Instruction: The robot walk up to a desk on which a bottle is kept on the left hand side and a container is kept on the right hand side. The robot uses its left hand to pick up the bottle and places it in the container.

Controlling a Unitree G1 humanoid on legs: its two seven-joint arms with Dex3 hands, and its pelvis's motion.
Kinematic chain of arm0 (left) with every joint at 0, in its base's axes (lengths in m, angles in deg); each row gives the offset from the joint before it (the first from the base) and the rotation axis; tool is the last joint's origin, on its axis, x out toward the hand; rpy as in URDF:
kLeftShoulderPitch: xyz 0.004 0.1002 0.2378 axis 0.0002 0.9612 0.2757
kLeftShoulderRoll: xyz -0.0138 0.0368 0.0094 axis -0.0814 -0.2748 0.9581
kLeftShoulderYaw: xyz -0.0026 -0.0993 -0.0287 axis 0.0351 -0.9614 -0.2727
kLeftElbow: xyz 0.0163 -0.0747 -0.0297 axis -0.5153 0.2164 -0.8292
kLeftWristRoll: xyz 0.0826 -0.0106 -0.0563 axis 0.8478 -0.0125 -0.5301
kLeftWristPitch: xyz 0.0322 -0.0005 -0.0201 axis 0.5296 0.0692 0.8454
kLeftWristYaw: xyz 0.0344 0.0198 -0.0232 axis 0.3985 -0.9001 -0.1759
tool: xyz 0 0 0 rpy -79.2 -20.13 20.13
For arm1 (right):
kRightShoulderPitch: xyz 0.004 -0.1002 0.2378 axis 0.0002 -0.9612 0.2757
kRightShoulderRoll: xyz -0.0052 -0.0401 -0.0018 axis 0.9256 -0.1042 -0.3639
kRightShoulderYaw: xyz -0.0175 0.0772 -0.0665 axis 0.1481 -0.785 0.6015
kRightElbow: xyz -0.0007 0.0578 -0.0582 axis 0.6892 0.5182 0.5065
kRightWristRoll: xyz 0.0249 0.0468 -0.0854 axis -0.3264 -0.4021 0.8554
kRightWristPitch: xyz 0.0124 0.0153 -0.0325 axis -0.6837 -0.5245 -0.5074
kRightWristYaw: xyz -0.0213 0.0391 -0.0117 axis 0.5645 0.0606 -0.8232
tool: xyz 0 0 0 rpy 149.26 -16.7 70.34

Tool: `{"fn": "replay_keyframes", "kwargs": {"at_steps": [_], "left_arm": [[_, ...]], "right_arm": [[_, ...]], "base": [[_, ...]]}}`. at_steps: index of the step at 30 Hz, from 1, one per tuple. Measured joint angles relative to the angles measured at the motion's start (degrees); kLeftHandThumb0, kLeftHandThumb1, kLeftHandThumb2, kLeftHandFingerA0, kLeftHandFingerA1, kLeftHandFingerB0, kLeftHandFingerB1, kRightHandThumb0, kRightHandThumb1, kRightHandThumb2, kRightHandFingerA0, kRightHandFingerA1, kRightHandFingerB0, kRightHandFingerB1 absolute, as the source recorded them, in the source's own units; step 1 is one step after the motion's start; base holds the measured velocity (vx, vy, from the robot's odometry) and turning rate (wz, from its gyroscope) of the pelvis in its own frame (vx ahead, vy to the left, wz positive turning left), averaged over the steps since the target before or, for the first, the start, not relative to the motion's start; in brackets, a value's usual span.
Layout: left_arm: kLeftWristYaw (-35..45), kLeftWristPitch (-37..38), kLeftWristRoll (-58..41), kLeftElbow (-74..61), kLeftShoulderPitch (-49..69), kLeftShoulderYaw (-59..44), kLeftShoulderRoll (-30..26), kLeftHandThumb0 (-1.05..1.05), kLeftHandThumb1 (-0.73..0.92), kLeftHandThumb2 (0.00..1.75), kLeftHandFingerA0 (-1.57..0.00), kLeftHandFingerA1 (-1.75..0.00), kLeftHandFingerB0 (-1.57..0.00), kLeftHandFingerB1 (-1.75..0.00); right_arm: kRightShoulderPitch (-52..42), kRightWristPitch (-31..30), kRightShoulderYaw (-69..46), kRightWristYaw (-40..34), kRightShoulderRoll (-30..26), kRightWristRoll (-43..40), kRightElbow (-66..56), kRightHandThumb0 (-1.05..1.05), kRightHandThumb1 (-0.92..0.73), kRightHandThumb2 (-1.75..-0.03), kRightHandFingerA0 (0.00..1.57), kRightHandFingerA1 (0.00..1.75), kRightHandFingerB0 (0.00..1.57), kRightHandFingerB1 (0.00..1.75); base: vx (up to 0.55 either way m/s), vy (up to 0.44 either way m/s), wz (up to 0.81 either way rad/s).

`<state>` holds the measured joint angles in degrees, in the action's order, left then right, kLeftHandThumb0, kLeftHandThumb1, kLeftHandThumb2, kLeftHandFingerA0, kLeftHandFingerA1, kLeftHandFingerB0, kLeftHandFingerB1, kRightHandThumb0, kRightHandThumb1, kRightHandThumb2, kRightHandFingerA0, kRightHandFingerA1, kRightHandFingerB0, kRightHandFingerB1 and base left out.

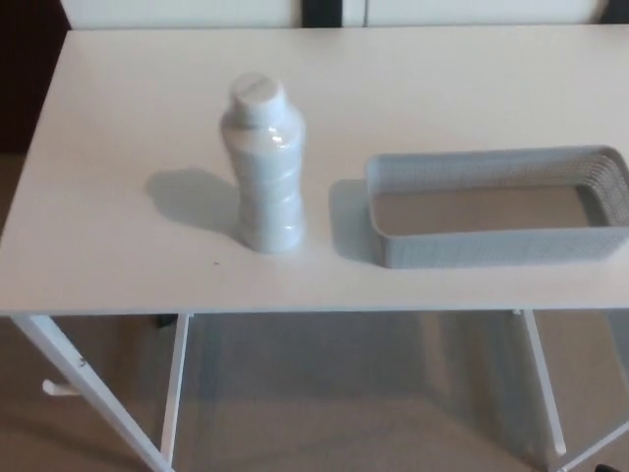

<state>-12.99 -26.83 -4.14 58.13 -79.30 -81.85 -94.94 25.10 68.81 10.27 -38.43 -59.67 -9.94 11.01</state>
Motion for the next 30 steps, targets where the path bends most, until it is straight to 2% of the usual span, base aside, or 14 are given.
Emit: {"fn": "replay_keyframes", "kwargs": {"at_steps": [3, 4, 5, 8, 9, 10, 18, 19, 21, 22, 26, 27, 28, 30], "left_arm": [[-0.23, 0.60, 0.04, 0.13, 0.13, -0.03, -0.48, 0.01, 0.62, 0.59, -0.23, -0.33, -0.16, -0.27], [-0.27, 0.68, 0.04, 0.13, 0.15, -0.04, -0.63, 0.01, 0.60, 0.58, -0.26, -0.34, -0.17, -0.28], [-0.40, 0.95, 0.05, 0.20, 0.24, -0.04, -0.88, 0.01, 0.60, 0.58, -0.26, -0.34, -0.17, -0.28], [-0.75, 1.19, 0.08, 0.32, 0.21, 0.04, -0.95, 0.01, 0.60, 0.58, -0.27, -0.34, -0.18, -0.28], [-0.78, 1.20, 0.09, 0.35, 0.17, 0.05, -0.95, 0.00, 0.60, 0.58, -0.27, -0.34, -0.18, -0.28], [-0.85, 1.20, 0.09, 0.45, 0.07, 0.05, -0.95, 0.00, 0.63, 0.59, -0.26, -0.34, -0.18, -0.28], [-0.98, 1.25, 0.09, 1.01, 0.15, 0.03, -0.97, 0.01, 0.63, 0.59, -0.26, -0.34, -0.18, -0.27], [-1.02, 1.25, 0.10, 1.02, 0.03, 0.05, -0.87, 0.00, 0.61, 0.58, -0.24, -0.33, -0.16, -0.27], [-1.06, 1.32, 0.11, 1.08, -0.21, 0.09, -0.86, 0.01, 0.60, 0.59, -0.24, -0.34, -0.16, -0.28], [-1.05, 1.39, 0.13, 1.19, -0.26, 0.12, -0.84, -0.02, 0.62, 0.60, -0.22, -0.34, -0.16, -0.28], [-1.02, 1.67, 0.01, 1.12, -0.14, -0.31, -0.86, -0.02, 0.66, 0.60, -0.23, -0.33, -0.17, -0.27], [-1.11, 1.78, -0.21, 1.01, -0.01, -1.01, -0.87, 0.03, 0.63, 0.59, -0.24, -0.33, -0.16, -0.28], [-1.25, 1.80, -0.40, 0.89, 0.02, -1.53, -0.90, 0.05, 0.62, 0.60, -0.24, -0.33, -0.17, -0.28], [-1.76, 1.73, -0.94, 0.37, 0.05, -3.13, -1.08, 0.06, 0.61, 0.60, -0.25, -0.34, -0.18, -0.29]], "right_arm": [[0.10, 0.56, 0.80, 0.09, 0.34, 0.33, 0.84, 0.76, -0.55, -1.75, 0.00, 0.00, 0.00, 0.00], [0.14, 0.66, 0.83, 0.12, 0.35, 0.35, 1.02, 0.73, -0.47, -1.75, 0.00, 0.00, 0.00, 0.00], [0.17, 0.92, 0.91, 0.18, 0.35, 0.40, 1.44, 0.73, -0.47, -1.75, 0.00, 0.00, 0.00, 0.00], [0.17, 1.28, 1.93, -0.17, 0.34, 1.10, 1.90, 0.77, -0.53, -1.75, 0.00, 0.00, 0.00, 0.00], [0.16, 1.31, 1.99, -0.22, 0.34, 1.19, 1.98, 0.81, -0.66, -1.75, 0.00, 0.00, 0.00, 0.00], [0.16, 1.36, 1.97, -0.25, 0.34, 1.28, 2.15, 0.79, -0.58, -1.75, 0.00, 0.00, 0.00, 0.00], [-0.17, 1.38, 1.35, 0.14, 0.54, 1.13, 2.10, 0.78, -0.57, -1.75, 0.00, 0.00, 0.00, 0.00], [-0.17, 1.44, 1.31, 0.28, 0.28, 1.13, 1.91, 0.77, -0.63, -1.75, 0.00, 0.00, 0.00, 0.00], [-0.16, 1.44, 1.15, 0.33, 0.16, 1.08, 1.69, 0.74, -0.59, -1.75, 0.00, 0.00, 0.00, 0.00], [-0.21, 1.44, 1.07, 0.39, 0.05, 1.05, 1.54, 0.75, -0.65, -1.75, 0.00, 0.00, 0.00, 0.00], [-0.23, 1.47, 1.21, 0.41, -0.07, 1.13, 1.57, 0.77, -0.70, -1.75, 0.00, 0.00, 0.00, 0.00], [-0.24, 1.46, 0.97, 0.53, -0.06, 1.03, 1.57, 0.75, -0.58, -1.75, 0.00, 0.00, 0.00, 0.00], [-0.25, 1.44, 0.81, 0.61, -0.04, 0.96, 1.57, 0.70, -0.53, -1.75, 0.00, 0.00, 0.00, 0.00], [-0.28, 1.43, 0.82, 0.62, -0.04, 1.00, 1.69, 0.74, -0.51, -1.75, 0.00, 0.00, 0.00, 0.00]], "base": [[0.16, 0.299, -0.07], [0.08, 0.184, 0.07], [0.06, 0.126, -0.01], [0.02, 0.037, 0.00], [0.00, 0.000, 0.00], [0.07, -0.001, 0.07], [0.05, -0.082, -0.15], [0.04, -0.216, -0.01], [0.03, -0.216, -0.06], [0.03, -0.115, -0.03], [0.00, -0.045, -0.06], [-0.01, 0.042, -0.10], [-0.01, 0.055, -0.10], [-0.03, 0.107, -0.04]]}}
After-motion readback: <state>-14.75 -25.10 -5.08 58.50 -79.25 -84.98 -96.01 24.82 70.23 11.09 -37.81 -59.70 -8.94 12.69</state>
